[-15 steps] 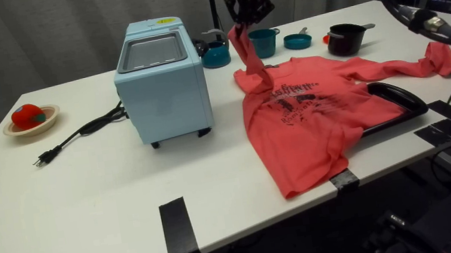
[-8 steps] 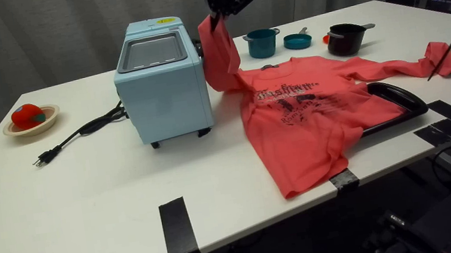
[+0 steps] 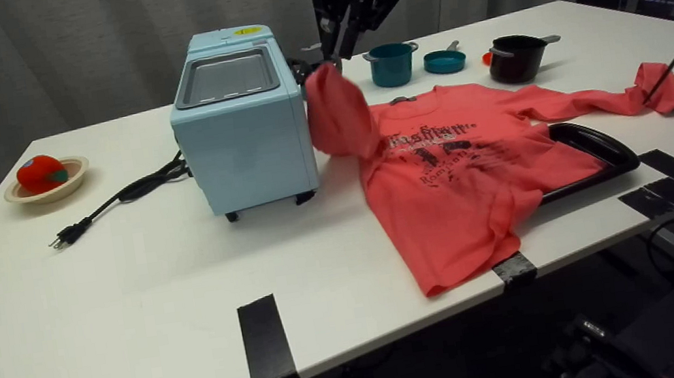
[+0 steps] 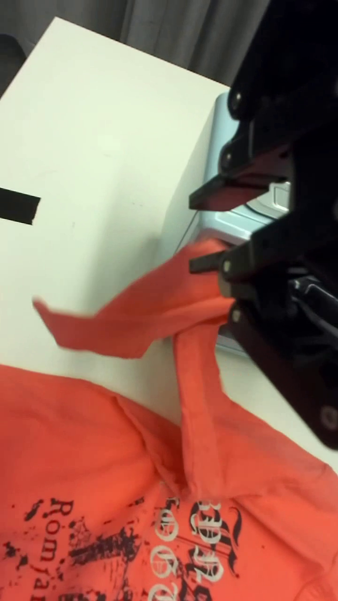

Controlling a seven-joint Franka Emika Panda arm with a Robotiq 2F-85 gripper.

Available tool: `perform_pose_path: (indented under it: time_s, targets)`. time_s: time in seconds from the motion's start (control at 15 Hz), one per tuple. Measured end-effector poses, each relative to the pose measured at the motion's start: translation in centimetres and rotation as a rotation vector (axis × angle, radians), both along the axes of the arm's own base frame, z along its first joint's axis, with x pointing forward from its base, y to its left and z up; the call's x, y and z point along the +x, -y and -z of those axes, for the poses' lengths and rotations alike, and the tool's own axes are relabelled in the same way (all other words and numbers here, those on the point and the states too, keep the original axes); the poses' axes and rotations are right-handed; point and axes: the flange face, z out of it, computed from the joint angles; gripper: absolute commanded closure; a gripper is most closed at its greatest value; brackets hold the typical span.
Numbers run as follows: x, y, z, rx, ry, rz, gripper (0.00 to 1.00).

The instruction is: Unwrap the folded peach t-shirt on the table.

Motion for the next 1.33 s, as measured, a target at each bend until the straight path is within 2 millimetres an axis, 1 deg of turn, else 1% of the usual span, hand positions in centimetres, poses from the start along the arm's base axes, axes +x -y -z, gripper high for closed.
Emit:
perform_pose_path:
  time_s: [0.27,0.33,0.53,0.73,1.07,1.33]
  targets:
    - [-0.5,0.1,0.5,0.000,-0.006,-0.038,0.07]
    - [-0.6,0.2,0.5,0.000,-0.002,-0.044,0.01]
    - [-0.6,0.5,0.1,-0.005,0.007,-0.044,0.00]
    - [-0.4,2.0,-0.3,-0.062,0.022,-0.056,0.00]
    - [-0.3,7.0,-1.8,-0.251,0.060,-0.071,0.00]
    - [-0.4,11.0,-4.5,-0.365,0.109,-0.029,0.00]
